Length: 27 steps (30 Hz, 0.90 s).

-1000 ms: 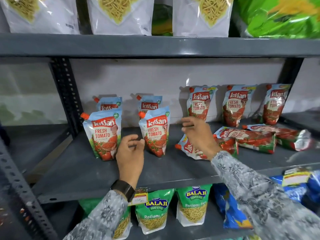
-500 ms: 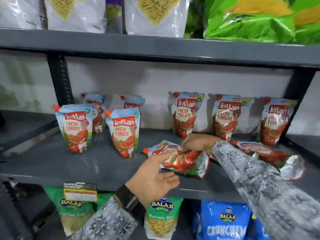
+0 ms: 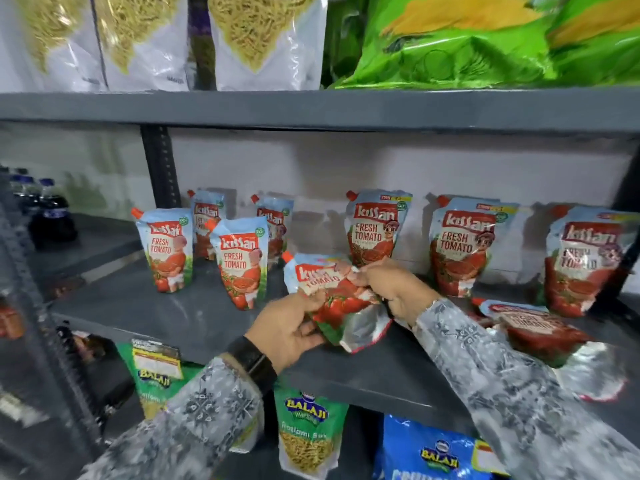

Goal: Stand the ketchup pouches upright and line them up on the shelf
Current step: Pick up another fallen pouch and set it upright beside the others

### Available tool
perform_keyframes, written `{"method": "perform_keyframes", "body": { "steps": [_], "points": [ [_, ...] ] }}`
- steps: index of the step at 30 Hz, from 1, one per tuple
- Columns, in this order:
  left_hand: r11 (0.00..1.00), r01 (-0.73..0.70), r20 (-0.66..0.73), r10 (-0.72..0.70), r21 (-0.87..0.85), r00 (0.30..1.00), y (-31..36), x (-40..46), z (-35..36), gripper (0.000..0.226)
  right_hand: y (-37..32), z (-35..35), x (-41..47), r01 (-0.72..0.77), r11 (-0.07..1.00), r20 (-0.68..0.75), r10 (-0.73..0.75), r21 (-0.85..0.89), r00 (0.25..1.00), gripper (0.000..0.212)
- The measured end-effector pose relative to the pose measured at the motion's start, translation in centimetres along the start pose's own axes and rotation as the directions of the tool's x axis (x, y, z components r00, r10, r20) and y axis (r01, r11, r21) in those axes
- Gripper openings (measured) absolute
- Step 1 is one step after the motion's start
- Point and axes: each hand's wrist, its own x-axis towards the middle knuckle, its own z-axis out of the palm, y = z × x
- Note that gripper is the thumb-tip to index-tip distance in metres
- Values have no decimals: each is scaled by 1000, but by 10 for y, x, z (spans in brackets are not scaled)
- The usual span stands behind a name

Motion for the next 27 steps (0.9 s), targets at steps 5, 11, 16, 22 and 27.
{"method": "perform_keyframes", "body": {
  "steps": [5, 11, 16, 22, 27],
  "points": [
    [907, -391, 51, 388, 153, 920, 33, 11, 11, 38, -17, 2, -5, 206, 933, -134, -173, 296, 976, 16],
    [757, -612, 76, 613, 229, 786, 37, 47, -1, 44, -4, 18, 1, 351, 872, -274, -265, 342, 925, 31],
    [764, -597, 127, 585, 246, 801, 13, 76, -23, 42, 29, 39, 10, 347, 849, -295, -239, 398, 925, 29],
    [767, -587, 154, 567, 259, 809, 15, 87, -30, 45, 34, 40, 12, 395, 835, -330, -276, 382, 903, 35],
    [775, -593, -11, 609, 217, 793, 12, 69, -33, 43, 26, 23, -5, 401, 894, -336, -322, 198, 885, 43]
  ]
}}
